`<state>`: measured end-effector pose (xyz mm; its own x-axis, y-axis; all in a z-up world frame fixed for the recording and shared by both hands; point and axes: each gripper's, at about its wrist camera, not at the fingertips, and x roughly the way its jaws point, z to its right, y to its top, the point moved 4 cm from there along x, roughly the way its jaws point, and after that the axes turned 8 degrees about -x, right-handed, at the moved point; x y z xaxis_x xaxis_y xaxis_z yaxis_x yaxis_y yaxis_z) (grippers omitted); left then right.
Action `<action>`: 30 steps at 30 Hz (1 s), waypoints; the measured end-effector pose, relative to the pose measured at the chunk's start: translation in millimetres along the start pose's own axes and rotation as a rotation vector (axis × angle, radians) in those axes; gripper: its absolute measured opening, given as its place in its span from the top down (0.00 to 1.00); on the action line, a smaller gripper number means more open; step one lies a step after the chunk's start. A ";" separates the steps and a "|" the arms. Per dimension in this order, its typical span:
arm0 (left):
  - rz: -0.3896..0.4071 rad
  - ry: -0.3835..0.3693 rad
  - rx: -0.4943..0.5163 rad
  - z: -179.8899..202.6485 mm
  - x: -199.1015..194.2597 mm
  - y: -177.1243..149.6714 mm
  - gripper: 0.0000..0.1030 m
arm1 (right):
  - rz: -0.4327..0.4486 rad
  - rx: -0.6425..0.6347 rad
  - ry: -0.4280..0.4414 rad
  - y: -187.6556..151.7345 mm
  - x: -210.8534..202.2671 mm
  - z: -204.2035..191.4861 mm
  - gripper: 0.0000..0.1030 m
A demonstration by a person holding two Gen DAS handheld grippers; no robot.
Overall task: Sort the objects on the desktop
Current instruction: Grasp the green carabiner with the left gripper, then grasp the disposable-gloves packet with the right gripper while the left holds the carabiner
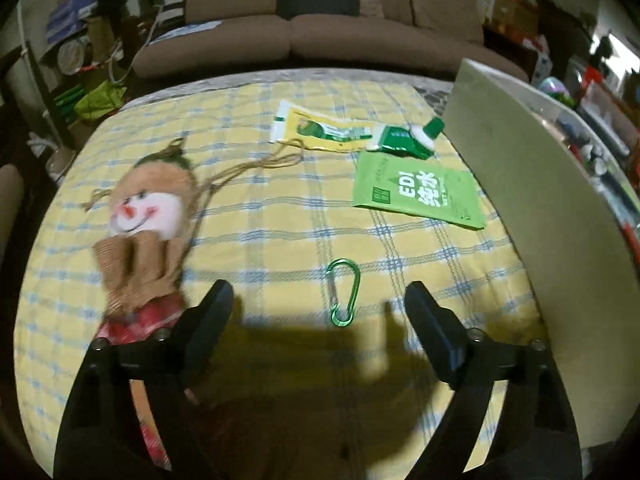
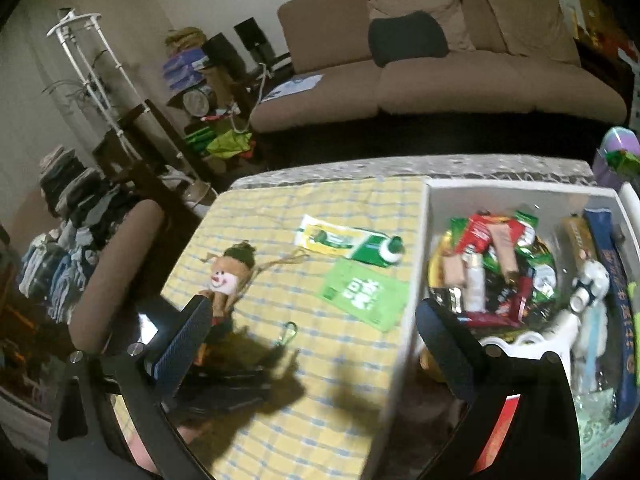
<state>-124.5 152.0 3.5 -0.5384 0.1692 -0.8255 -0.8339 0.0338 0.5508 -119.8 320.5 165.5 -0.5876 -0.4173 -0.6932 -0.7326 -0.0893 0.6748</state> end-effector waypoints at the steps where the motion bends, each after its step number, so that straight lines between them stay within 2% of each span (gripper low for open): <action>1: -0.006 0.004 0.009 0.7 5.8 0.2 0.20 | 0.001 -0.003 0.004 0.4 2.4 -3.7 0.00; 3: -0.026 0.015 0.028 1.9 19.5 0.7 0.31 | 0.000 -0.005 0.016 1.5 8.4 -9.1 0.00; 4: -0.040 0.013 0.035 2.2 25.8 -0.1 0.34 | -0.001 -0.005 0.018 1.5 11.2 -10.7 0.00; 7: -0.019 0.012 0.064 4.3 31.2 -1.2 0.35 | -0.015 -0.008 0.022 -0.6 21.9 -13.9 0.00; 8: -0.012 0.009 0.070 5.0 31.2 -1.2 0.38 | -0.021 -0.007 0.022 -1.8 26.1 -14.0 0.00; 10: 0.010 0.003 0.069 2.8 28.1 -0.4 0.63 | -0.035 0.000 0.020 -4.8 34.4 -13.6 0.00; 11: 0.016 0.002 0.065 0.3 26.0 0.9 0.79 | -0.040 0.005 0.021 -6.2 37.2 -13.9 0.00; 13: -0.004 -0.035 0.039 -6.8 24.7 0.3 0.80 | -0.047 0.013 0.027 -11.4 40.4 -13.4 0.00; 17: 0.006 -0.068 -0.001 -19.2 8.9 -0.4 0.80 | -0.059 0.008 0.030 -15.1 41.7 -17.5 0.01; 22: 0.044 -0.201 -0.121 -38.7 -44.0 1.4 0.80 | -0.062 0.019 0.078 -16.6 33.3 -27.4 0.01; 24: 0.082 -0.254 -0.166 -47.5 -76.6 1.4 0.79 | -0.076 0.019 0.118 -21.0 32.2 -37.4 0.02; 28: 0.129 -0.328 -0.240 -60.8 -125.3 -3.7 0.79 | -0.122 0.058 0.226 -33.0 38.0 -60.4 0.19; 30: 0.158 -0.340 -0.284 -69.3 -147.7 -13.0 0.79 | -0.142 0.070 0.252 -42.4 43.2 -71.1 0.25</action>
<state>-42.5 58.4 109.8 -0.6311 0.4651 -0.6208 -0.7703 -0.2816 0.5721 -89.7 241.9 125.0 -0.3798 -0.6176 -0.6887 -0.8284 -0.1044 0.5504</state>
